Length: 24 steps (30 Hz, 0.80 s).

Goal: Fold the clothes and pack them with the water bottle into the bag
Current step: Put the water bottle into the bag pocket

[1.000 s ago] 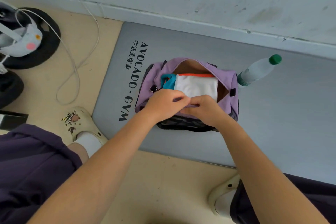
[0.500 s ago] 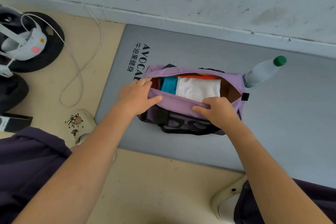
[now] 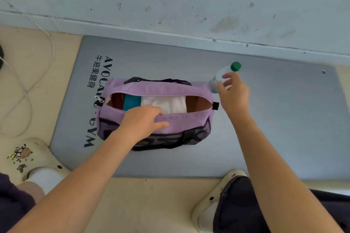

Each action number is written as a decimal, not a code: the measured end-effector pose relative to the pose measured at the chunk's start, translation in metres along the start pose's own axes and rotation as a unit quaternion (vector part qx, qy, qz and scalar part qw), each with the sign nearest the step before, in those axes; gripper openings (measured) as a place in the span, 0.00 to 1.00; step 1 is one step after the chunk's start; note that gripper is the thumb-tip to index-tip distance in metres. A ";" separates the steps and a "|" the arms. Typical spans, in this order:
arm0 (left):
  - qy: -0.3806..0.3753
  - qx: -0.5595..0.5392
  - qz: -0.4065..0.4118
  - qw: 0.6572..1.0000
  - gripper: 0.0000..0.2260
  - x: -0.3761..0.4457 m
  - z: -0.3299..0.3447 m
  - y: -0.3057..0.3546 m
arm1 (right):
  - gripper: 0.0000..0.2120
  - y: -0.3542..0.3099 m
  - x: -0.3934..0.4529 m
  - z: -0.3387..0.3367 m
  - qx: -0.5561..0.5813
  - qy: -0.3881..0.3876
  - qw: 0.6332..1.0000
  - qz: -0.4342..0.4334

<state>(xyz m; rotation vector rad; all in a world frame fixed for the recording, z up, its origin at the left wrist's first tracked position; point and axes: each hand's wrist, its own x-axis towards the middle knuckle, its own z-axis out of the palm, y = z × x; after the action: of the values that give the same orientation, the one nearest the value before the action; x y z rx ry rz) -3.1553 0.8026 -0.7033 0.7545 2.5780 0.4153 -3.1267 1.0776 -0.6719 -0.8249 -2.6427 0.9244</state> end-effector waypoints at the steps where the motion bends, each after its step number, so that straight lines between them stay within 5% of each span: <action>1: -0.001 -0.006 -0.006 1.000 0.16 0.003 0.003 0.005 | 0.16 0.007 0.012 -0.003 0.003 0.020 0.999 0.025; 5: 0.044 -0.065 -0.073 0.994 0.11 0.008 0.012 0.012 | 0.33 0.029 0.053 -0.001 0.009 -0.022 0.996 0.083; 10: 0.074 -0.121 -0.124 0.982 0.10 0.008 0.006 0.015 | 0.18 0.043 0.078 0.011 -0.007 -0.037 0.997 0.062; 16: 0.049 -0.090 -0.126 0.987 0.10 0.013 -0.008 0.025 | 0.13 0.036 0.053 -0.005 -0.083 -0.027 0.996 -0.013; 21: 0.057 -0.140 -0.071 0.986 0.06 0.012 -0.042 0.057 | 0.12 -0.013 0.022 -0.057 -0.098 0.009 0.995 -0.018; 24: 0.063 -0.227 -0.018 0.972 0.07 0.005 -0.060 0.094 | 0.09 -0.047 0.002 -0.104 -0.105 -0.063 0.992 -0.044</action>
<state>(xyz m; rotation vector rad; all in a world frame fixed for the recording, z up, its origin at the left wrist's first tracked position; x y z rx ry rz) -3.1464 0.8712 -0.6160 0.5275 2.4612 1.0253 -3.1098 1.1009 -0.5613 -0.7075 -2.8973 0.7065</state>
